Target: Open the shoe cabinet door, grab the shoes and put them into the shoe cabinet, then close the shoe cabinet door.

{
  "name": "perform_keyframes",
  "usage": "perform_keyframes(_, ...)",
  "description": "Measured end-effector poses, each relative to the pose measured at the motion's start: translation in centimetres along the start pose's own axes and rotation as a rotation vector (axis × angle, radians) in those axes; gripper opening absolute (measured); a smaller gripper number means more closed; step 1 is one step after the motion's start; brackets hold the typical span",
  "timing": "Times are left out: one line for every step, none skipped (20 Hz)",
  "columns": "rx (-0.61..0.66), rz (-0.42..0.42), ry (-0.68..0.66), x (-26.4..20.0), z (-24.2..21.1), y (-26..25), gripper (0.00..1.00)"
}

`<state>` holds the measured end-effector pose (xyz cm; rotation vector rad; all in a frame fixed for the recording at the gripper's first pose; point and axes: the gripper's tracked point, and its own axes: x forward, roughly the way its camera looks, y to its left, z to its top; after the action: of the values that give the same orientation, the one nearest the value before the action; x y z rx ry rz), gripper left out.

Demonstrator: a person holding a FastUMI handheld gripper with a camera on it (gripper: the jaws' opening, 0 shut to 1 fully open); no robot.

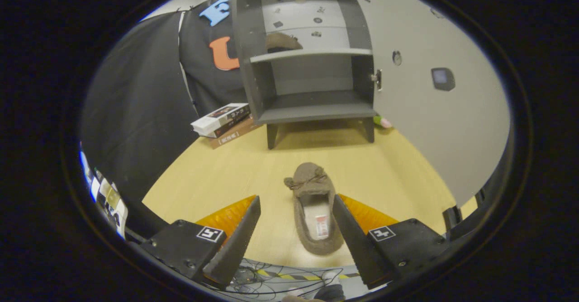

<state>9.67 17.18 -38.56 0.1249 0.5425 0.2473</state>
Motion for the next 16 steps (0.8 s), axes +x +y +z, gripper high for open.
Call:
perform_keyframes(0.01, 0.001, 0.022, 1.3, -0.8, 0.0, 1.0)
perform_keyframes(0.024, 0.005, 0.036, 2.6, -1.2, 0.1, 1.0)
perform_keyframes(0.04, 0.013, 0.063, 3.7, -1.6, 0.4, 1.0)
perform_keyframes(0.057, 0.02, 0.075, 4.7, -2.0, 0.5, 1.0)
perform_keyframes(0.066, 0.018, 0.086, 5.9, -2.0, 0.6, 1.0)
perform_keyframes(0.079, 0.019, 0.101, 7.0, -2.0, 0.7, 1.0)
perform_keyframes(0.101, 0.025, 0.12, 8.0, -2.0, 1.0, 1.0)
perform_keyframes(0.11, 0.027, 0.131, 8.9, -2.0, 1.0, 1.0)
perform_keyframes(0.105, 0.018, 0.125, 9.8, -1.6, 1.0, 1.0)
perform_keyframes(0.094, 0.011, 0.122, 10.7, -1.2, 0.9, 1.0)
perform_keyframes(0.099, 0.01, 0.128, 11.4, -0.9, 0.8, 0.99)
perform_keyframes(0.112, 0.007, 0.136, 12.0, -0.9, 0.8, 0.99)
perform_keyframes(0.124, 0.003, 0.145, 12.4, -0.8, 0.5, 0.97)
perform_keyframes(0.138, 0.0, 0.153, 12.8, -1.0, 0.2, 0.9)
perform_keyframes(0.151, -0.011, 0.159, 13.2, -1.0, -0.3, 0.83)
perform_keyframes(0.162, -0.023, 0.164, 13.5, -1.1, -0.9, 0.71)
